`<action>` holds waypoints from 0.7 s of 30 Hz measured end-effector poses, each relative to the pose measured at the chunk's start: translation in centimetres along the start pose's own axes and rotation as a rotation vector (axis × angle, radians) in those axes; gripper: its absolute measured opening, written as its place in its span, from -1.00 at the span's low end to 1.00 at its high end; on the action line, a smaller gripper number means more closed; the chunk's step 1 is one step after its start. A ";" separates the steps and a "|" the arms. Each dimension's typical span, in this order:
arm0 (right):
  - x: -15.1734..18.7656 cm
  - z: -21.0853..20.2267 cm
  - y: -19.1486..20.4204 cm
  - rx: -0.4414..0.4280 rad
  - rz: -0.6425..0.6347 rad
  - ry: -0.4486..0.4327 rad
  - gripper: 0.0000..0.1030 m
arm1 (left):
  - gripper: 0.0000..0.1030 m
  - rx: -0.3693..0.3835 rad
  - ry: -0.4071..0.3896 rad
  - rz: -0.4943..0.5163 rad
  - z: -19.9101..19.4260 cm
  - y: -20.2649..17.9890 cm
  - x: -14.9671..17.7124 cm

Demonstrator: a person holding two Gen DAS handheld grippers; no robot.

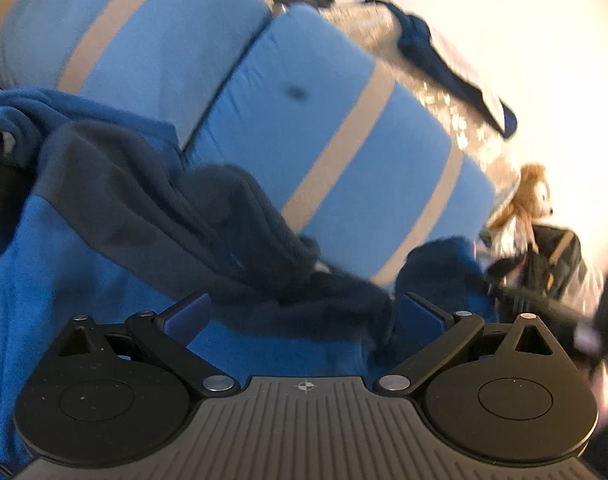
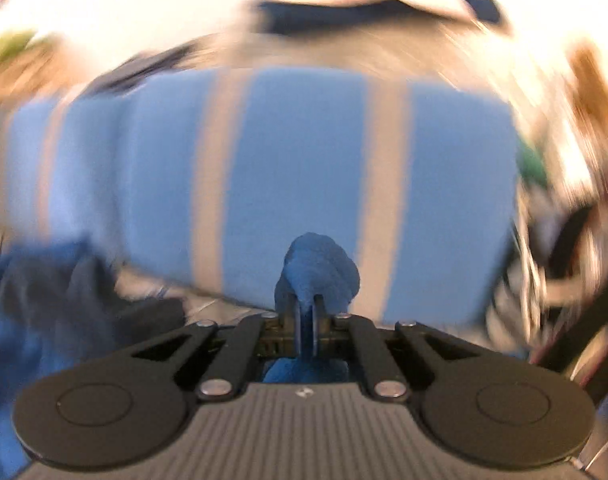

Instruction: Fold clothes

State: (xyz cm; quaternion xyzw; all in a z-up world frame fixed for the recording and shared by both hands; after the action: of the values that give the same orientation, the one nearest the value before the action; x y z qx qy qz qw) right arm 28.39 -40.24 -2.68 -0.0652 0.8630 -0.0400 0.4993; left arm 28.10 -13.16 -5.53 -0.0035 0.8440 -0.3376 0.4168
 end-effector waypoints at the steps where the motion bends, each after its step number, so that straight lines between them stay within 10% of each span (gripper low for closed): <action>1: 0.4 -0.5 2.7 -0.021 -0.089 0.002 -0.89 | 1.00 -0.005 -0.015 -0.004 -0.2 0.1 -0.3; 12: 12.2 -3.3 21.4 -0.390 -0.658 0.241 -0.89 | 1.00 -0.014 -0.050 -0.071 -0.9 1.5 -1.3; 21: 12.6 -6.6 21.0 -0.522 -0.738 0.259 0.15 | 1.00 -0.010 -0.052 -0.060 -1.0 1.4 -1.4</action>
State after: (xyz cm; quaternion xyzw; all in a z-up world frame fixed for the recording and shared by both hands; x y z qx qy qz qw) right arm 14.91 -21.37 -13.03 -0.4856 0.8186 -0.0041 0.3068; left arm 28.71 -11.09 -4.94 -0.0395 0.8340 -0.3457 0.4282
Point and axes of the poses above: each gripper's, at about its wrist camera, not at the fingertips, and z roughly the way its jaws point, y to its left, x to its underside, the point moved 9 cm from there along z, roughly the way its jaws point, and after that the axes turned 1 degree about y, right-handed, at the moved point
